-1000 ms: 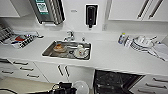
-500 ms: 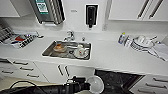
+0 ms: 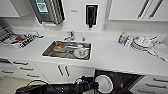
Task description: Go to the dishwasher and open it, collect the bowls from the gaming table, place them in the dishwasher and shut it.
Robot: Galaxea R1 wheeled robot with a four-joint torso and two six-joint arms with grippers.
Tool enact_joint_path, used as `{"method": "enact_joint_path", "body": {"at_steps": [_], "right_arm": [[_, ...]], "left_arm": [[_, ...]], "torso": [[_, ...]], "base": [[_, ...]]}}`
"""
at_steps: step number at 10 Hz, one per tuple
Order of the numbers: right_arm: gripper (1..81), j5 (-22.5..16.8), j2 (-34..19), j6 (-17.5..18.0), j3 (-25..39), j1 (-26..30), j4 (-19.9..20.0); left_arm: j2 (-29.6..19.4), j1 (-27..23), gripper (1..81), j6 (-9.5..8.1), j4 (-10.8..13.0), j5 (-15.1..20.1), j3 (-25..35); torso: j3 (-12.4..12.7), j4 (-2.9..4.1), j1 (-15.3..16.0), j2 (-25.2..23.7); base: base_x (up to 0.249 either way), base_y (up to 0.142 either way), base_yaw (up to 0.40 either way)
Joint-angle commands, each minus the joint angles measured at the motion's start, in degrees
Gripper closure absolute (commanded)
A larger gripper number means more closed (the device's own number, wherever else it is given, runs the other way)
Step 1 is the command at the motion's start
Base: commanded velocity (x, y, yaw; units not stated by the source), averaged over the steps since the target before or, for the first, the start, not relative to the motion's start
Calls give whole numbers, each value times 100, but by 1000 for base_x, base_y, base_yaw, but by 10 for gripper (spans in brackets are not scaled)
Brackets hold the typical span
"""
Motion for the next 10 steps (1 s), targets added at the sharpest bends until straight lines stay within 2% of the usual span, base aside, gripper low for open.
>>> {"method": "enact_joint_path", "body": {"at_steps": [1,5,10], "right_arm": [[811,-256,-67,-20,149,73,-31],[811,-247,74,-20,69,11,-31],[811,-247,101,-20,35,2,-23]], "left_arm": [[666,-745,811,-38,148,-371,-388],[975,-727,811,59,148,-644,-1277],[1247,-718,811,200,139,-652,-1691]], "torso": [[0,0,0,0],[-2,0,0,2],[-4,0,0,2]], "base": [[0,0,0],[0,0,0],[0,0,0]]}}
